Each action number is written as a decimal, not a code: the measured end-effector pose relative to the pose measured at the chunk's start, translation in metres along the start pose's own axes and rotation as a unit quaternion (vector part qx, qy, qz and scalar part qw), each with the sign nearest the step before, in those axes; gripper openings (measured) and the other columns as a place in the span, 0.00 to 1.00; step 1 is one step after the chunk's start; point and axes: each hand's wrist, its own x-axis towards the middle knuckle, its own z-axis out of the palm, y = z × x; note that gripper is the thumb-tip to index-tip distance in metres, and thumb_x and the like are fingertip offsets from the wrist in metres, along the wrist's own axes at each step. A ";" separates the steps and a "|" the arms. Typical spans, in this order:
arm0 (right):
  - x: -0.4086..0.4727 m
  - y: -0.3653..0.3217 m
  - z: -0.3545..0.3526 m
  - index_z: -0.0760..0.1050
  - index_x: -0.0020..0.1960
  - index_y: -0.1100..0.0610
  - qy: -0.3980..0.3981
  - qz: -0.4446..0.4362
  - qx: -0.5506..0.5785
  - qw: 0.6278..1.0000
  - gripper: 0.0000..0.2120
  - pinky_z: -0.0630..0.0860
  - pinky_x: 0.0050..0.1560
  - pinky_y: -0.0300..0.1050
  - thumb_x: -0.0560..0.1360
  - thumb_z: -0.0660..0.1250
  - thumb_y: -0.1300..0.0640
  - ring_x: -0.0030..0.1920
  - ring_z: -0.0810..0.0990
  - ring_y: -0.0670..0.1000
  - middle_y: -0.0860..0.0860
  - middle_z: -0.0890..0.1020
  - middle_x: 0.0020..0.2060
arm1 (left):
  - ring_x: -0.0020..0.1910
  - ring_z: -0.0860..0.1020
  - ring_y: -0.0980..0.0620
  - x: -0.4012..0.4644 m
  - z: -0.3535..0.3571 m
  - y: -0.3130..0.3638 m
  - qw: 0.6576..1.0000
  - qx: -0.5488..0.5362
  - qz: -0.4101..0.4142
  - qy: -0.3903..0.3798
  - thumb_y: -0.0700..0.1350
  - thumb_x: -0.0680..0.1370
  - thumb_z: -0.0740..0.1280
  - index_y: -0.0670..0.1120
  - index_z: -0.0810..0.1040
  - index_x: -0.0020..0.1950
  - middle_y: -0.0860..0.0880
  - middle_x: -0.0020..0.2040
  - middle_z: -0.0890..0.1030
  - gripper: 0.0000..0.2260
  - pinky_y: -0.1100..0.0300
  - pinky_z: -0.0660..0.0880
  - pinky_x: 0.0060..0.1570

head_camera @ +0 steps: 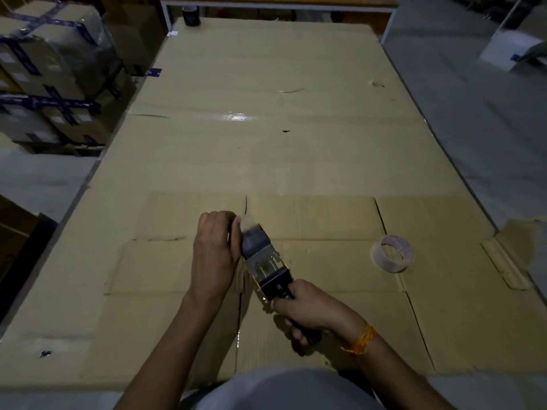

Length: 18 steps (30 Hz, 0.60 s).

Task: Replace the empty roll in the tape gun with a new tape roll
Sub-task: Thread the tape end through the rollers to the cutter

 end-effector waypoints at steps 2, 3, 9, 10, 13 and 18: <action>-0.004 0.001 0.001 0.74 0.48 0.55 -0.008 0.003 -0.007 1.000 0.07 0.75 0.26 0.40 0.84 0.64 0.55 0.23 0.76 0.45 0.48 0.77 0.29 | 0.44 0.74 0.46 0.006 -0.001 -0.002 1.000 -0.013 -0.017 -0.018 0.39 0.84 0.68 0.40 0.81 0.50 0.45 0.43 0.80 0.05 0.56 0.65 0.43; -0.006 0.001 0.001 0.74 0.47 0.56 -0.007 0.002 -0.016 1.000 0.08 0.75 0.26 0.40 0.84 0.64 0.55 0.23 0.76 0.45 0.48 0.77 0.27 | 0.43 0.74 0.48 0.010 -0.001 -0.003 0.999 -0.017 -0.021 -0.032 0.39 0.84 0.68 0.42 0.81 0.48 0.46 0.42 0.80 0.05 0.57 0.64 0.42; -0.009 0.001 -0.002 0.77 0.46 0.55 -0.024 0.004 0.015 1.000 0.10 0.77 0.30 0.42 0.83 0.68 0.50 0.25 0.77 0.46 0.47 0.79 0.28 | 0.41 0.84 0.54 0.023 -0.006 -0.013 0.954 -0.149 -0.233 -0.118 0.43 0.79 0.72 0.46 0.85 0.43 0.50 0.40 0.87 0.06 0.59 0.78 0.44; -0.009 0.001 -0.003 0.77 0.45 0.54 -0.027 0.008 0.037 0.999 0.12 0.77 0.31 0.43 0.83 0.69 0.48 0.26 0.77 0.46 0.47 0.78 0.28 | 0.43 0.84 0.52 0.026 -0.006 -0.016 0.930 -0.197 -0.281 -0.133 0.42 0.79 0.72 0.45 0.86 0.43 0.49 0.41 0.88 0.06 0.57 0.79 0.46; -0.010 -0.003 -0.004 0.76 0.45 0.54 -0.019 0.016 0.094 0.995 0.19 0.75 0.29 0.40 0.82 0.70 0.39 0.25 0.76 0.47 0.47 0.77 0.28 | 0.37 0.77 0.52 0.030 -0.005 -0.021 0.876 -0.272 -0.365 -0.159 0.37 0.80 0.70 0.40 0.87 0.45 0.50 0.37 0.85 0.06 0.57 0.73 0.39; -0.014 -0.015 -0.010 0.77 0.50 0.56 -0.012 0.045 0.139 0.989 0.19 0.71 0.24 0.37 0.81 0.70 0.39 0.24 0.74 0.46 0.47 0.77 0.28 | 0.31 0.66 0.52 0.031 -0.001 -0.045 0.821 -0.330 -0.437 -0.163 0.35 0.78 0.70 0.37 0.86 0.47 0.52 0.29 0.73 0.04 0.57 0.63 0.34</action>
